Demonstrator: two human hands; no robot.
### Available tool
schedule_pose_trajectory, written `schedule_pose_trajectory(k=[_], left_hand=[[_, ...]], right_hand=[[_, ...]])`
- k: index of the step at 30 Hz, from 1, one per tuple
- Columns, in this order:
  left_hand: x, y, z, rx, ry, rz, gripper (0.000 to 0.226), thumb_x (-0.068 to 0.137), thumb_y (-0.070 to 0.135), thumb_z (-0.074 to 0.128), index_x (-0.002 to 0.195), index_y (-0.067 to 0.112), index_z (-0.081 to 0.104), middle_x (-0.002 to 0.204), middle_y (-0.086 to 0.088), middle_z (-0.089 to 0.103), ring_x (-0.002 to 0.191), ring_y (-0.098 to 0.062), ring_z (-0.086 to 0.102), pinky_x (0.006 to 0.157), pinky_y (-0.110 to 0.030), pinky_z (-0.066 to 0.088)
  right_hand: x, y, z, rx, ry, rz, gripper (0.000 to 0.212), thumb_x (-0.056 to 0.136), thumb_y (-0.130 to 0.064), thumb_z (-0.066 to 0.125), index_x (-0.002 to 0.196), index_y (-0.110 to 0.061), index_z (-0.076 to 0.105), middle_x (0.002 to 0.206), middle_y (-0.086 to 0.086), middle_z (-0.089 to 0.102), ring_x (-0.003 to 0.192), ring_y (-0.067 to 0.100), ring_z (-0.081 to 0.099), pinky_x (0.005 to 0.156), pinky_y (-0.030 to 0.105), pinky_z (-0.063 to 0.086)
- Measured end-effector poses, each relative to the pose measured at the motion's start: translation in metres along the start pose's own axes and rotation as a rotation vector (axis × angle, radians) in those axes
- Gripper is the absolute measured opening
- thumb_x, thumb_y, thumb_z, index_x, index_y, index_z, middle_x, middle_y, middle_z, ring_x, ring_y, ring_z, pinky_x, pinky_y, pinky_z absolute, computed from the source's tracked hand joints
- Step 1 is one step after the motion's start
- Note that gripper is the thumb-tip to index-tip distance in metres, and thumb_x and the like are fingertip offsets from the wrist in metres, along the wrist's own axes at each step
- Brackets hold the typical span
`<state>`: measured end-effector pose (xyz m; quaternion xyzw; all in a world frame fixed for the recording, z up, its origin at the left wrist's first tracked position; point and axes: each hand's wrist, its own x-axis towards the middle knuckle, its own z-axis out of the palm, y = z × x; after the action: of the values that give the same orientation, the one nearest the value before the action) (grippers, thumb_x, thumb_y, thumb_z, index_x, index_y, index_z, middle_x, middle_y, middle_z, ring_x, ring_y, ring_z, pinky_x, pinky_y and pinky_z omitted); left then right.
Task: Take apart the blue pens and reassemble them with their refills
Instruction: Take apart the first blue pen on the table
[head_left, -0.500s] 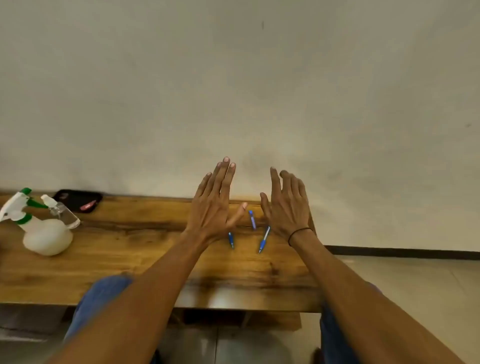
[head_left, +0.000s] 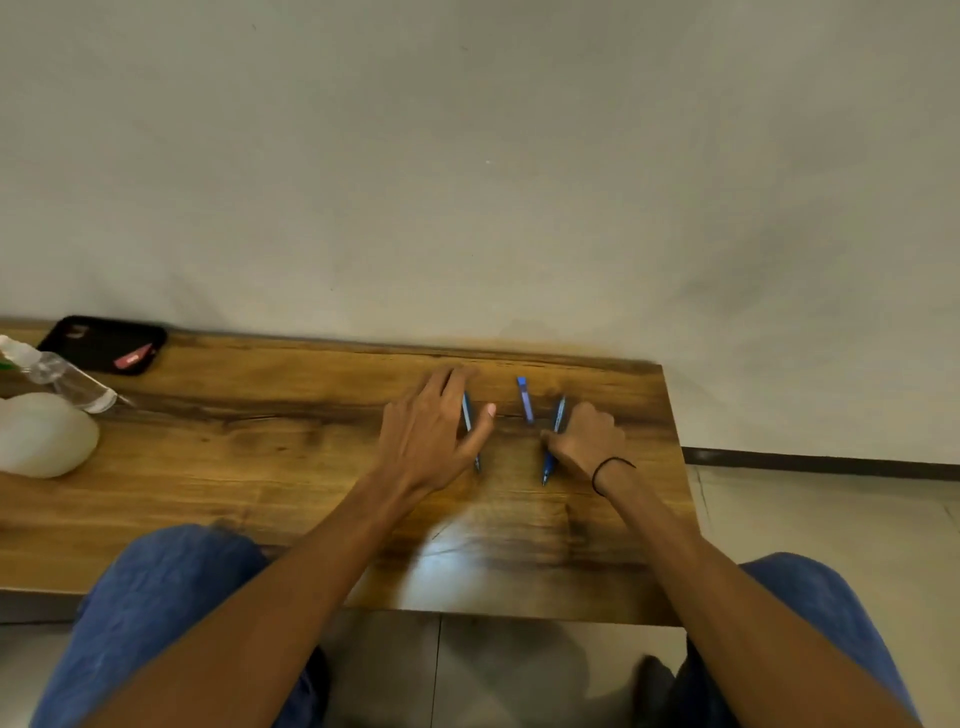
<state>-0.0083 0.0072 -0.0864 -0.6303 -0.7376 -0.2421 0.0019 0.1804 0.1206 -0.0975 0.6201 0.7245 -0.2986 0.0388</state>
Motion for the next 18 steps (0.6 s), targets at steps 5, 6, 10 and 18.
schedule_pose_trajectory(k=[5, 6, 10, 18], left_hand=[[-0.003, -0.001, 0.012, -0.19, -0.096, -0.111, 0.033, 0.103, 0.05, 0.053, 0.109, 0.024, 0.073, 0.095, 0.006, 0.076, 0.079, -0.013, 0.071, 0.071, -0.034, 0.06], [0.003, 0.003, 0.014, -0.24, -0.11, -0.163, 0.031, 0.103, 0.052, 0.055, 0.109, 0.028, 0.074, 0.095, 0.009, 0.077, 0.082, -0.011, 0.072, 0.074, -0.032, 0.059], [0.029, 0.019, 0.02, -0.415, -0.23, -0.375, 0.034, 0.1, 0.056, 0.056, 0.119, 0.036, 0.075, 0.11, 0.016, 0.078, 0.102, -0.008, 0.073, 0.092, -0.036, 0.058], [0.034, 0.019, 0.027, -0.665, -0.27, -0.399, 0.017, 0.103, 0.024, 0.065, 0.11, 0.017, 0.079, 0.1, 0.002, 0.081, 0.094, -0.015, 0.076, 0.089, -0.044, 0.06]], right_hand=[[0.006, -0.002, 0.01, 0.159, -0.004, -0.045, 0.027, 0.093, -0.039, 0.073, 0.08, -0.017, 0.063, 0.091, 0.009, 0.074, 0.092, 0.034, 0.072, 0.082, 0.047, 0.06], [0.003, -0.006, 0.011, 0.155, 0.017, -0.064, 0.028, 0.093, -0.039, 0.073, 0.078, -0.017, 0.063, 0.088, 0.008, 0.073, 0.092, 0.034, 0.071, 0.079, 0.045, 0.059], [-0.011, -0.028, 0.014, 0.202, 0.093, -0.136, 0.03, 0.091, -0.038, 0.071, 0.075, -0.014, 0.063, 0.084, 0.007, 0.072, 0.094, 0.037, 0.068, 0.073, 0.04, 0.053], [-0.018, -0.042, 0.009, 0.217, 0.073, -0.287, 0.015, 0.09, -0.026, 0.07, 0.099, -0.016, 0.075, 0.081, 0.001, 0.074, 0.085, 0.023, 0.071, 0.07, 0.037, 0.057]])
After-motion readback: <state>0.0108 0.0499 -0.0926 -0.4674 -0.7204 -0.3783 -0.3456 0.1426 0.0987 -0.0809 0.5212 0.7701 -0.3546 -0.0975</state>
